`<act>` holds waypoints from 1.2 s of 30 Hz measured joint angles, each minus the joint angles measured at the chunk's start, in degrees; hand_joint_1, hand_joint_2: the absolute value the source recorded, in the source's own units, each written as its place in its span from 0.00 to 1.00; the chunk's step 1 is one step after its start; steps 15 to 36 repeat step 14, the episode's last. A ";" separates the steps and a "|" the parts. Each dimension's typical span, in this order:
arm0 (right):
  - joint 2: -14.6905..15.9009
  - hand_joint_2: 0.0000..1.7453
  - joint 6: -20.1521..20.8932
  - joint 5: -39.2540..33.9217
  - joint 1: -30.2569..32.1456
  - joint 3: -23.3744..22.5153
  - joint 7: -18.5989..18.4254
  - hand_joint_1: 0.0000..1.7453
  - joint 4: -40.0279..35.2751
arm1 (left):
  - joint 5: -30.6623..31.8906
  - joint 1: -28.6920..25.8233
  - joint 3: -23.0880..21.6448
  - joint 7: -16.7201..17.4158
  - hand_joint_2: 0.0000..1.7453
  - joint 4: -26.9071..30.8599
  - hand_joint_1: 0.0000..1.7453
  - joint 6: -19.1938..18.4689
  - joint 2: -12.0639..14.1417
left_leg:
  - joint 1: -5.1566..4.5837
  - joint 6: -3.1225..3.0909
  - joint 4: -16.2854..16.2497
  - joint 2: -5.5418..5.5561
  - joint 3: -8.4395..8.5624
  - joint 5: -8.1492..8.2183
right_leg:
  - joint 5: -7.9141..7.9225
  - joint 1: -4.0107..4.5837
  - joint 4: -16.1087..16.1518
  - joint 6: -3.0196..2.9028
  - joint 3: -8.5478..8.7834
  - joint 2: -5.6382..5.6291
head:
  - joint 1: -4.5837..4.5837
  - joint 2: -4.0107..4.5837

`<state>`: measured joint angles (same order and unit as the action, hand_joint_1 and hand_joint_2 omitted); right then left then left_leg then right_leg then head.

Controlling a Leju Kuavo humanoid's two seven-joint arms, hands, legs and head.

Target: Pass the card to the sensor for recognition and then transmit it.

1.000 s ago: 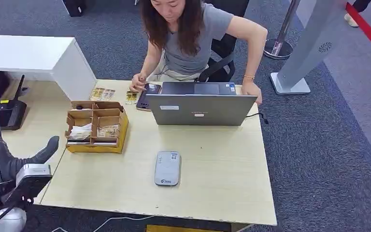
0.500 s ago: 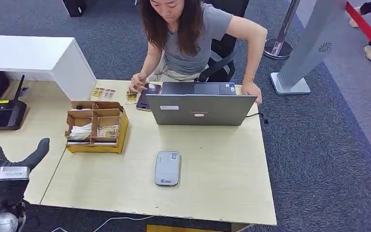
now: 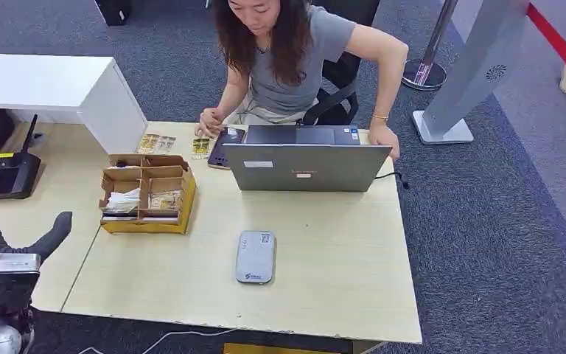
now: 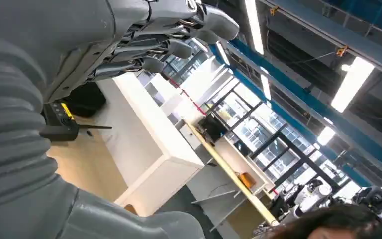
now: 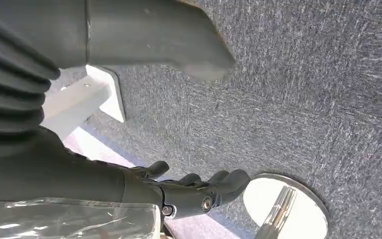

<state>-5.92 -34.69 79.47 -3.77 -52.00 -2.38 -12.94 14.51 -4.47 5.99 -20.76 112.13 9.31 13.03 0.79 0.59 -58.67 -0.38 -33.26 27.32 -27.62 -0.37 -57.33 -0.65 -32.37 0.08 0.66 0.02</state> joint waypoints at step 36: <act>0.00 1.00 -0.29 -0.13 -0.09 -0.42 0.37 0.00 0.00 | 0.57 -0.13 0.76 0.35 1.00 0.02 0.00 -0.17 0.09 | 0.00 0.00 0.00 0.00 0.00 0.00 | 0.00 0.00 0.00 0.00 0.00 0.01 | 0.00 0.00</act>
